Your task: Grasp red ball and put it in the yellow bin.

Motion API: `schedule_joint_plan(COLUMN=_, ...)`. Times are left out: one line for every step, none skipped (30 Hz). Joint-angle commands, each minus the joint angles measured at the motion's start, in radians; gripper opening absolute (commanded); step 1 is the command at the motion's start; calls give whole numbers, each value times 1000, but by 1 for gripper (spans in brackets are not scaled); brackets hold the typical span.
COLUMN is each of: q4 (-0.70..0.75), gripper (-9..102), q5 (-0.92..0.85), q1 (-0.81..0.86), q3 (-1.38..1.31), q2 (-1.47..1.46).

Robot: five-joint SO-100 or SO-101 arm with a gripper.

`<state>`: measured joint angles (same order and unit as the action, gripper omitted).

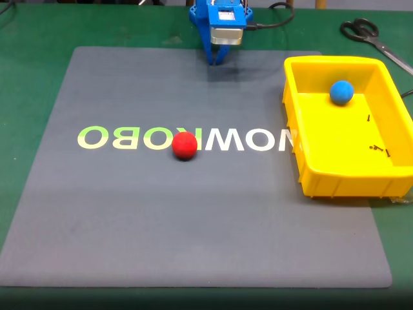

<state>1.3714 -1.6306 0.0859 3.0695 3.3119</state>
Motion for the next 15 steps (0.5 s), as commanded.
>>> schedule_joint_plan(q4=6, gripper=0, q5=-9, q1=6, q3=32, q2=14)
schedule_joint_plan(q4=6, gripper=0, q5=-9, q1=5, q3=32, q2=14)
schedule_joint_plan(q4=6, gripper=0, q5=-9, q1=3, q3=32, q2=14)
schedule_joint_plan(q4=6, gripper=0, q5=-9, q1=3, q3=32, q2=14)
schedule_joint_plan(q4=6, gripper=0, q5=-9, q1=3, q3=32, q2=14)
schedule_joint_plan(q4=6, gripper=0, q5=-9, q1=3, q3=32, q2=14)
schedule_joint_plan(q4=6, gripper=0, q5=-9, q1=3, q3=32, q2=14)
schedule_joint_plan(q4=6, gripper=0, q5=-9, q1=3, q3=32, q2=14)
schedule_joint_plan(q4=6, gripper=0, q5=-9, q1=2, q3=32, q2=14)
schedule_joint_plan(q4=6, gripper=0, q5=-9, q1=0, q3=32, q2=14)
schedule_joint_plan(q4=6, gripper=0, q5=-9, q1=0, q3=32, q2=14)
schedule_joint_plan(q4=6, gripper=0, q5=-9, q1=-2, q3=32, q2=14)
schedule_joint_plan(q4=6, gripper=0, q5=-9, q1=-2, q3=32, q2=14)
schedule_joint_plan(q4=6, gripper=0, q5=-9, q1=-2, q3=32, q2=14)
schedule_joint_plan(q4=6, gripper=0, q5=-9, q1=-2, q3=32, q2=14)
